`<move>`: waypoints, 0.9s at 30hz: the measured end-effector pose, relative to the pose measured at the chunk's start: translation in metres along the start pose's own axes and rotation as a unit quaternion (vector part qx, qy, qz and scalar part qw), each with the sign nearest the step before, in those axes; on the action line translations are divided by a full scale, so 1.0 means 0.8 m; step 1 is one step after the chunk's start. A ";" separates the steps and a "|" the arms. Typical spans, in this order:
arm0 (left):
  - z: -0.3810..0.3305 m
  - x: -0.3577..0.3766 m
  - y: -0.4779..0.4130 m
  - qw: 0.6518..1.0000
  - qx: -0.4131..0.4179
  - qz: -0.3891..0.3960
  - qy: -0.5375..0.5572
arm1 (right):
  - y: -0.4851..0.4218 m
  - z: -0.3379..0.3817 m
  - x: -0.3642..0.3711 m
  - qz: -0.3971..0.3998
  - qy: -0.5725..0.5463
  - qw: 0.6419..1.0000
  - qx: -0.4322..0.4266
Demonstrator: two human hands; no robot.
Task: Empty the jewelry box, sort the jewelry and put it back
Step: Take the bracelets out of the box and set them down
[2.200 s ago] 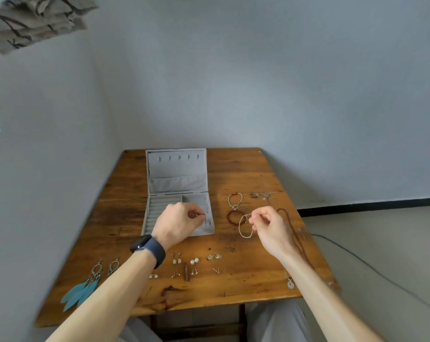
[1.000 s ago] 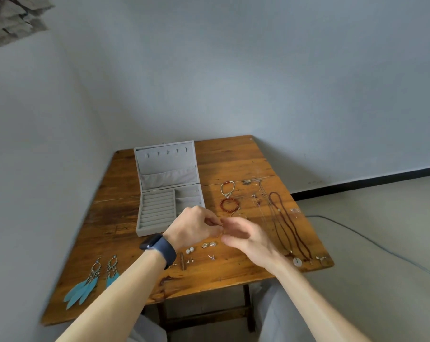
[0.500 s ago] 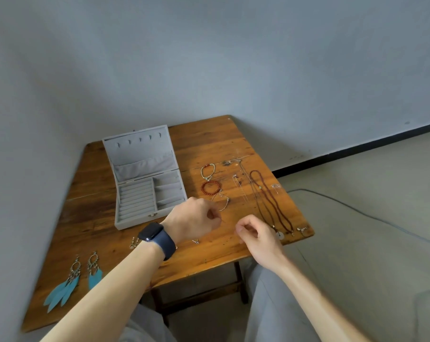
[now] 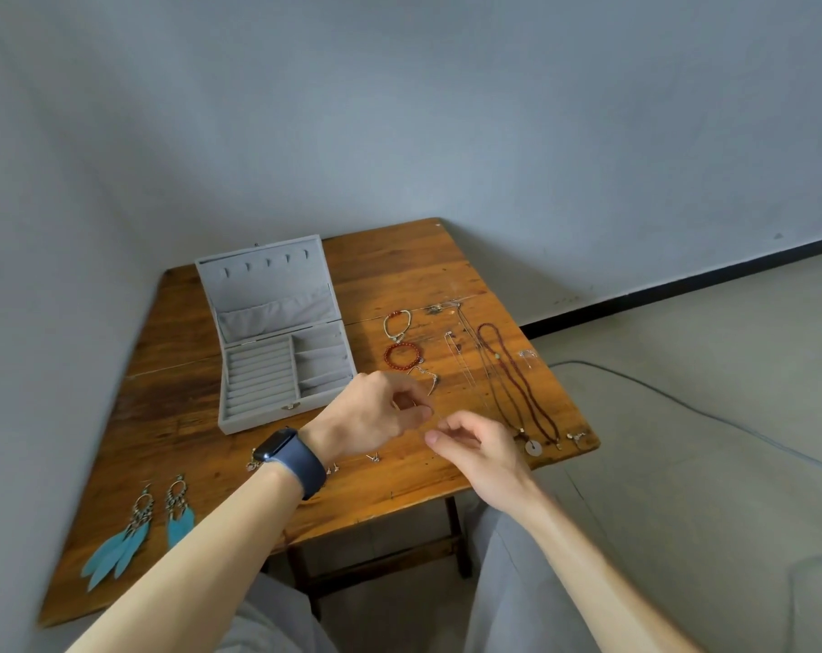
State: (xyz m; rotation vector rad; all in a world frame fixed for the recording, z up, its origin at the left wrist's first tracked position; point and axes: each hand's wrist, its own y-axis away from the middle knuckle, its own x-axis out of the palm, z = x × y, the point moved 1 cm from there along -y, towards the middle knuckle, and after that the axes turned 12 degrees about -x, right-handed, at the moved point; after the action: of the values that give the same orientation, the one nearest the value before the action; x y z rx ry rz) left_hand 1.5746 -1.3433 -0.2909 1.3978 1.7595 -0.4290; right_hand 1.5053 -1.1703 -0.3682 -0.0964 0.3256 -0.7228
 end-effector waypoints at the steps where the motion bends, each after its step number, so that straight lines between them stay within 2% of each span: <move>1: 0.006 -0.001 0.001 1.000 -0.009 -0.015 0.007 | 0.002 -0.003 -0.001 0.006 -0.009 1.000 0.007; 6: 0.038 -0.003 0.004 0.997 -0.049 -0.067 -0.001 | 0.006 -0.013 -0.011 -0.028 -0.059 0.997 0.042; 9: 0.045 0.015 0.003 0.995 -0.069 -0.068 -0.037 | 0.002 -0.015 -0.012 -0.057 -0.039 0.997 0.043; 16: 0.039 0.057 -0.007 0.981 -0.120 -0.135 -0.068 | -0.018 -0.021 -0.023 -0.119 0.034 0.990 0.069; 23: 0.040 0.088 -0.021 0.951 -0.150 -0.231 -0.143 | -0.054 -0.023 -0.037 -0.039 0.249 0.966 0.064; 27: 0.045 0.082 -0.035 0.939 -0.163 -0.233 -0.193 | -0.073 -0.026 -0.028 0.014 0.354 0.935 0.027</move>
State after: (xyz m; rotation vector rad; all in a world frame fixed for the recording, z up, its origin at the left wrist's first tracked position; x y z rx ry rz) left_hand 1.5606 -1.3354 -0.3690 0.6065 1.7223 -0.5853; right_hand 1.4459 -1.1985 -0.3704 0.2311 0.9947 -0.7191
